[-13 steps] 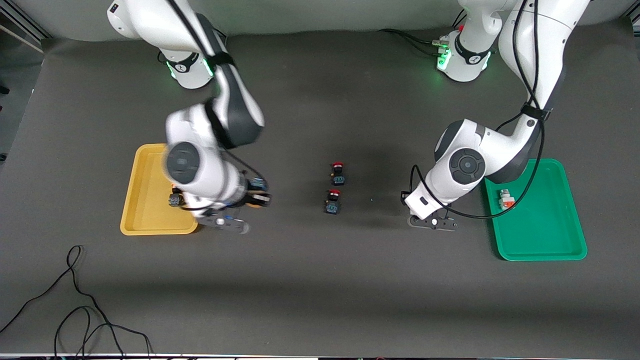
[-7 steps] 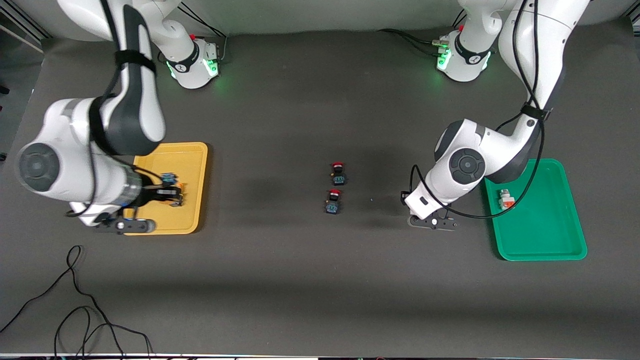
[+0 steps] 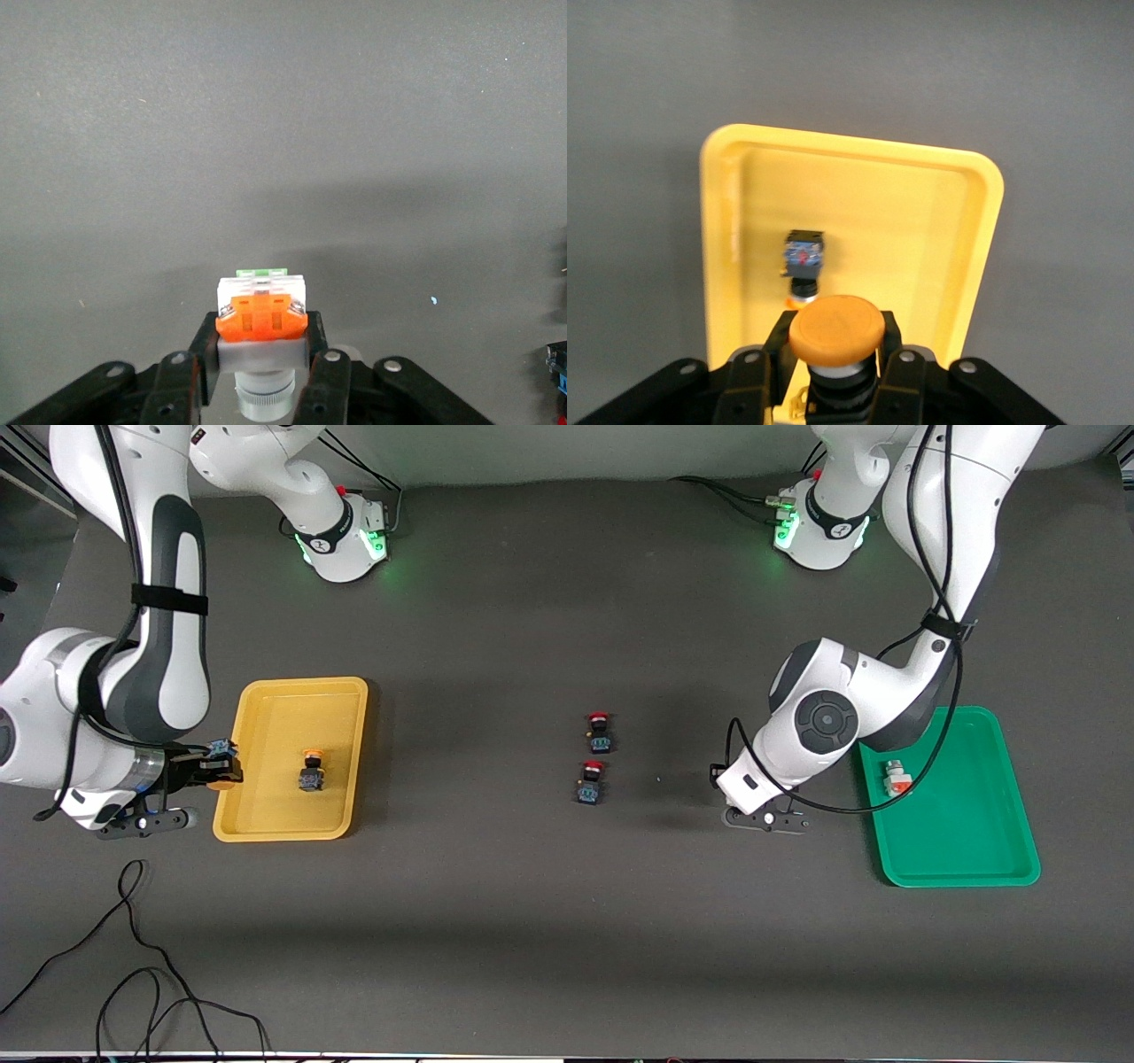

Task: Place green and yellow buttons in trays
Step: 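Carry the held yellow button to the yellow tray with the right gripper, then release the yellow button while the left gripper places white button on green tray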

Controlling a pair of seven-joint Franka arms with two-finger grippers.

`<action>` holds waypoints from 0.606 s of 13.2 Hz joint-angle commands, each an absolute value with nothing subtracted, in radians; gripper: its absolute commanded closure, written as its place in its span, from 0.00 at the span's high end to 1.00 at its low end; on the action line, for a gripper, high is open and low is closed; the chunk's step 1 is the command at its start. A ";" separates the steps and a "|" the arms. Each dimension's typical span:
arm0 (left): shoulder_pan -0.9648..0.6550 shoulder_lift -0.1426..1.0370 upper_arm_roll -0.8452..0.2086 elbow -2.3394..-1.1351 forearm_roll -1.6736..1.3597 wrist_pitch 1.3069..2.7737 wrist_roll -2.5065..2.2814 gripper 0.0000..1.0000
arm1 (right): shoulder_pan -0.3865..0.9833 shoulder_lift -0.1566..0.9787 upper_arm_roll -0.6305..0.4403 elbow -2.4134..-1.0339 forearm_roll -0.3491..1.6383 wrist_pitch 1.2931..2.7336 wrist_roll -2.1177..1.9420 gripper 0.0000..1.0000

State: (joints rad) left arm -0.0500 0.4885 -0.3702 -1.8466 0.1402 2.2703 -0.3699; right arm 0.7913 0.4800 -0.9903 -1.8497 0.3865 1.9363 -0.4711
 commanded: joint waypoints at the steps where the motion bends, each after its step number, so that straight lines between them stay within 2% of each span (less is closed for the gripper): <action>1: 0.227 0.233 -0.368 -1.769 0.072 1.839 -0.201 0.17 | 0.805 0.449 -0.994 -1.972 0.391 2.083 -0.547 0.00; 4: 0.227 0.233 -0.368 -1.769 0.071 1.839 -0.201 0.17 | 0.793 0.463 -0.991 -2.089 0.484 2.233 -0.644 0.00; 8: 0.238 0.235 -0.367 -1.769 0.072 1.839 -0.186 0.17 | 0.802 0.546 -0.959 -2.155 0.627 2.354 -0.704 0.00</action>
